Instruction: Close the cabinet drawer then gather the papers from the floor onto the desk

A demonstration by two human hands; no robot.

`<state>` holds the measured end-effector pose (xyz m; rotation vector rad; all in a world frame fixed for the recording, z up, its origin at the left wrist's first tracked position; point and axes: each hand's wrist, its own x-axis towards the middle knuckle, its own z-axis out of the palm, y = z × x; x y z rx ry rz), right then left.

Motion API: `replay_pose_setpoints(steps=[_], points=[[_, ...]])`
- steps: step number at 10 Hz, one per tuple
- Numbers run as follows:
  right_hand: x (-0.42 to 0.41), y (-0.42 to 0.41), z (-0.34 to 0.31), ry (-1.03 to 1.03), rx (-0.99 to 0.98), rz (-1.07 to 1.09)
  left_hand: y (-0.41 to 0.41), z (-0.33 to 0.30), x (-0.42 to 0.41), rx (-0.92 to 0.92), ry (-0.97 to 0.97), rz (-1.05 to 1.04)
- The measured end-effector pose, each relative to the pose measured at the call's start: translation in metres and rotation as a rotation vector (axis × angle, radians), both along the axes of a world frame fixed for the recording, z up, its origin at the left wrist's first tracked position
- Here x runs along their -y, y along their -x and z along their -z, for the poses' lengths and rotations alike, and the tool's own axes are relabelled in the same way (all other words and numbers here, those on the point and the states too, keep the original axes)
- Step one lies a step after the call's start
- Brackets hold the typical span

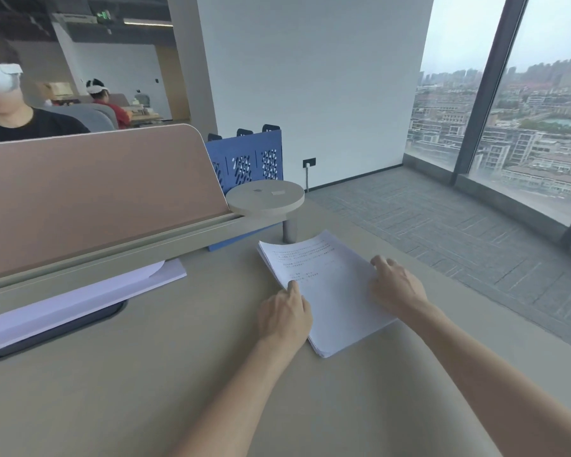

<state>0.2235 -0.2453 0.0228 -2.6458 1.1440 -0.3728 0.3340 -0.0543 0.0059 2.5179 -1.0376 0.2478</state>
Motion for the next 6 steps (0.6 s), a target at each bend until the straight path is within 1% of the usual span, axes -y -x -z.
replay_pose_setpoints(steps=[2,3,4,6], points=[[0.006,-0.011,0.007,0.216,-0.122,-0.051,-0.004,0.006,0.014,0.048,-0.021,-0.006],[0.006,-0.013,0.008,0.274,-0.177,-0.051,-0.004,0.006,0.013,0.06,-0.046,-0.016],[0.006,-0.015,0.01,0.278,-0.187,-0.061,-0.005,0.006,0.012,0.05,-0.019,-0.007],[-0.004,-0.017,0.002,0.275,-0.188,-0.056,-0.004,0.001,0.0,-0.066,0.08,-0.069]])
